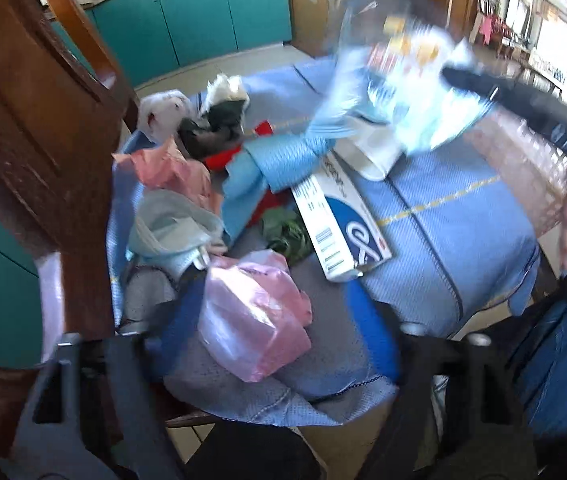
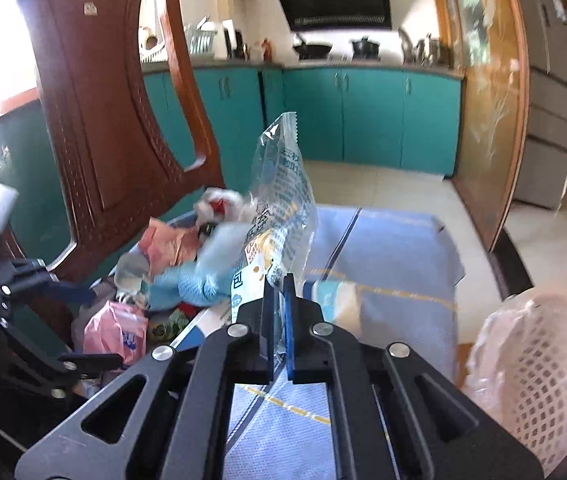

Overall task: Collect trash
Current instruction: 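Lift the wrapper with the right gripper while the left gripper carries the pink bag toward the basket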

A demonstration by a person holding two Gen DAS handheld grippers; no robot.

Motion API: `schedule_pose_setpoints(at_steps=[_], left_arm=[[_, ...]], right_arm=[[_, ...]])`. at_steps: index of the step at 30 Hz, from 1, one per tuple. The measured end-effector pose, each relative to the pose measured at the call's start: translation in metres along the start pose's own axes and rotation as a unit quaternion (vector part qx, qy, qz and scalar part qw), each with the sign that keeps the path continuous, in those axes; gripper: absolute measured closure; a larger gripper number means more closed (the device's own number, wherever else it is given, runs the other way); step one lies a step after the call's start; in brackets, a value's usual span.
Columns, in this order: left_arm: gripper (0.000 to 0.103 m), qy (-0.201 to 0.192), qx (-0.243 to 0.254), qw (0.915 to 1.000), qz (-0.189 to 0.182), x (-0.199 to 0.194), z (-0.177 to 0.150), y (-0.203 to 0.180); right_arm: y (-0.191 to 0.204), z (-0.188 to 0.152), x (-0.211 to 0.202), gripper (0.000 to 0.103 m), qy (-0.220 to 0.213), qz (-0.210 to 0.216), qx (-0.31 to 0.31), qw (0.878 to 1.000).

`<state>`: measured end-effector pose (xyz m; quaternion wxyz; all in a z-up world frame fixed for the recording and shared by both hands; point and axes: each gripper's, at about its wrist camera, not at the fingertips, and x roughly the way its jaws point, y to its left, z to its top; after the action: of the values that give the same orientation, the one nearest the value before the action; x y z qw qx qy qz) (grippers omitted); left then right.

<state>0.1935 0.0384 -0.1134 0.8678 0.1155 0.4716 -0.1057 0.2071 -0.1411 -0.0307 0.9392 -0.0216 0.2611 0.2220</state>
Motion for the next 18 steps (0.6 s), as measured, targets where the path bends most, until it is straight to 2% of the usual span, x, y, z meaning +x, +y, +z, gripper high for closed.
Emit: schedule_pose_setpoints(at_steps=[1, 2, 4, 9, 14, 18], left_arm=[[0.043, 0.0, 0.003, 0.9999, 0.012, 0.002, 0.0, 0.0], [0.052, -0.001, 0.005, 0.9998, 0.021, 0.003, 0.0, -0.001], [0.061, -0.008, 0.001, 0.9994, 0.032, 0.002, 0.001, 0.002], [0.075, -0.023, -0.005, 0.9985, 0.05, -0.003, 0.003, 0.006], [0.076, -0.093, 0.006, 0.9938, 0.061, -0.036, 0.008, 0.003], [0.076, -0.155, 0.009, 0.9868, 0.047, -0.069, 0.018, -0.005]], right_arm=[[-0.002, 0.0, -0.004, 0.098, -0.007, -0.004, 0.002, 1.0], [-0.004, 0.001, -0.007, 0.098, -0.013, -0.006, 0.006, 1.0], [-0.014, 0.001, -0.013, 0.098, -0.022, -0.011, 0.023, 0.999], [-0.032, 0.002, -0.026, 0.098, -0.04, -0.036, 0.05, 0.997], [-0.044, 0.001, -0.055, 0.098, -0.08, -0.098, 0.047, 0.991], [-0.068, -0.005, -0.09, 0.098, -0.116, -0.166, 0.075, 0.977]])
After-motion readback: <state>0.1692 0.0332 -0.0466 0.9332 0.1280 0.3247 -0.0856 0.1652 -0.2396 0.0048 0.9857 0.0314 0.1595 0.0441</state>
